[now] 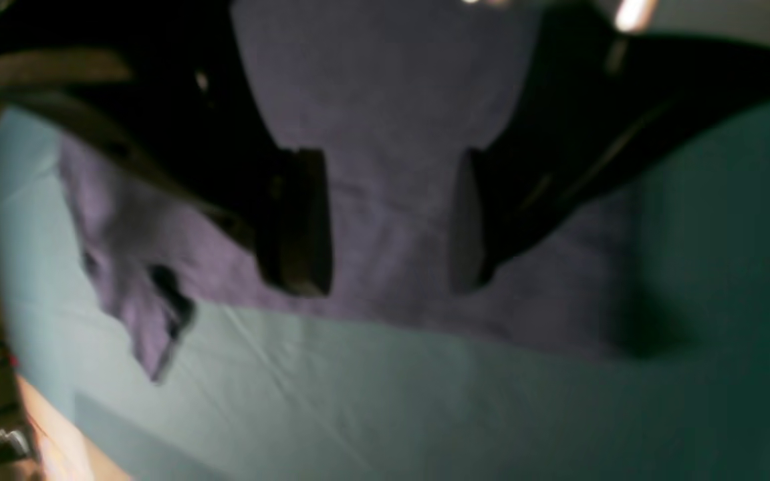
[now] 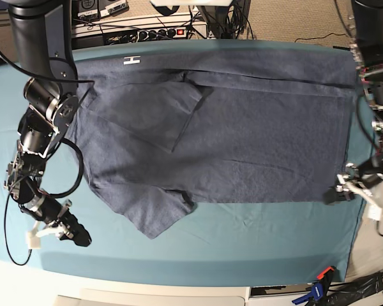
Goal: Fold the T-shirt properly
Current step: 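Lower both grippers to the hem corners of the shirt, then close both grippers on the hem corners of the shirt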
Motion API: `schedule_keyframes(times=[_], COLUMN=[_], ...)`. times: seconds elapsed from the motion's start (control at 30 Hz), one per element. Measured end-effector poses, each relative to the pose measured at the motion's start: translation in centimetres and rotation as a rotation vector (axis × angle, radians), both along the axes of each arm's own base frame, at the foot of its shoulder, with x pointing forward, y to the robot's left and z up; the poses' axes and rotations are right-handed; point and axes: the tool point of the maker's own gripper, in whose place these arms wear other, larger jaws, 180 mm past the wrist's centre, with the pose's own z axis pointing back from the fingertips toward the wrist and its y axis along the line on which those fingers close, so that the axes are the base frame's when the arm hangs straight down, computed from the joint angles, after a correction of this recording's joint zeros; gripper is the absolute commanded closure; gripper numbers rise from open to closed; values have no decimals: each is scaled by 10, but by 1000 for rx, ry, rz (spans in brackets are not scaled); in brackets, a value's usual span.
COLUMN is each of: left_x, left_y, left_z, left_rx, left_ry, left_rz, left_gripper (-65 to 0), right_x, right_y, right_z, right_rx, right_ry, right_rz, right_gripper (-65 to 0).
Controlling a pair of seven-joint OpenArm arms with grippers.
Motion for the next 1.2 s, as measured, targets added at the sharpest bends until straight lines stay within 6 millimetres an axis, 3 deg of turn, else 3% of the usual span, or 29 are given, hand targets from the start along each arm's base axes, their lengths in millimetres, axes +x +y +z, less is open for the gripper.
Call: schedule_keyframes(times=[0.2,0.37,0.47,0.7,0.97,1.2], left_x=[-9,-29,-36,-14,-2,0], left_y=[36,49,53,58,39,38], left_z=[-2,-44,-59,-42,-51,-62], left_rx=[68,9,-22,18,215,300], left_ry=[40,170,222,186,258,297], left_rz=[41,109,138,139,12,6], left_gripper=[-305,-305,-304,-281,-281,-281], right_x=[-3,-5,-5,-5,-7,-9], right_y=[2,10,10,10,12,15], right_z=[-1,-1,0,-1,-3,-6], right_rx=[-16,-31,-33,-34,-36,-51], right_ry=[-17,-30,-33,-31,-19,-4], right_rz=[26,72,73,75,87,106], right_gripper=[-176,-176,-176,-176,-176,-176])
